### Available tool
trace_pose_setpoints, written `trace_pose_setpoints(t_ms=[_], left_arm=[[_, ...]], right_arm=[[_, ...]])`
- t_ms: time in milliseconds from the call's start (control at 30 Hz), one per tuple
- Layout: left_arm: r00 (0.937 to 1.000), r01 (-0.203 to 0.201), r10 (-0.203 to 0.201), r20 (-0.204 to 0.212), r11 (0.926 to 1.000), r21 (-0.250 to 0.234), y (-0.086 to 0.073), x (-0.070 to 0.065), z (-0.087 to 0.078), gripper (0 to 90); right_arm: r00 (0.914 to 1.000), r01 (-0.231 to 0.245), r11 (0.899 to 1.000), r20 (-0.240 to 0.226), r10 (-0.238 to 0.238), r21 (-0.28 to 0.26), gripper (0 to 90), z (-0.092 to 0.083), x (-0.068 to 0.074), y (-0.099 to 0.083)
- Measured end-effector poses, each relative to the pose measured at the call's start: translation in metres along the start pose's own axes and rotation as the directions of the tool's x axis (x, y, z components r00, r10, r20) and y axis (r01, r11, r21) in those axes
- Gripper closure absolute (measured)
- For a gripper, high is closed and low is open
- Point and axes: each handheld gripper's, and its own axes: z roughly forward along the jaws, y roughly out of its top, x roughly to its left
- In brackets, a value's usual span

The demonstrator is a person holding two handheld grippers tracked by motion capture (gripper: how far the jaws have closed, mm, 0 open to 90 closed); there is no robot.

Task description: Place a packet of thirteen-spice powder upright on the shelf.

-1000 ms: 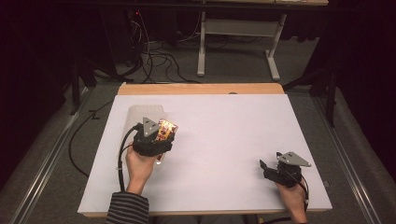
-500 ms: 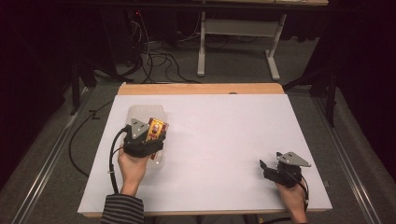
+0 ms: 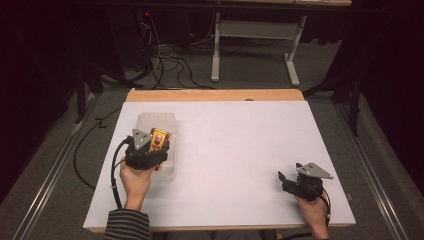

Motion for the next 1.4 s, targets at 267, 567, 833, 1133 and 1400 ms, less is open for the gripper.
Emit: trace_pose_setpoints(t_ms=[267,567,833,1133,1400], left_arm=[[0.9997,-0.006,0.006,-0.023,1.0,0.001,-0.003,0.01,-0.005,32.7],[0.9993,-0.012,0.012,-0.035,0.9999,0.01,-0.008,0.015,-0.011,32.7],[0.9991,-0.017,0.018,-0.039,0.9996,0.022,-0.016,0.016,-0.016,32.6],[0.9988,-0.027,0.028,-0.04,0.9993,0.027,-0.023,0.017,-0.022,32.5],[0.997,-0.063,0.064,-0.043,0.9975,0.034,-0.028,0.016,-0.027,31.9]], right_arm=[[1.0,-0.001,1.0,0.001,0.001,0.005,26.4,0.0,0.001,0.0],[1.0,0.003,1.0,0.002,-0.003,0.009,26.5,0.001,0.001,0.0],[1.0,0.004,1.0,0.002,-0.004,0.009,26.4,0.001,0.001,0.0],[1.0,0.003,1.0,0.002,-0.003,0.011,26.4,0.001,0.001,0.0],[0.9999,0.012,1.0,0.003,-0.012,0.011,26.4,0.001,0.001,0.0]])
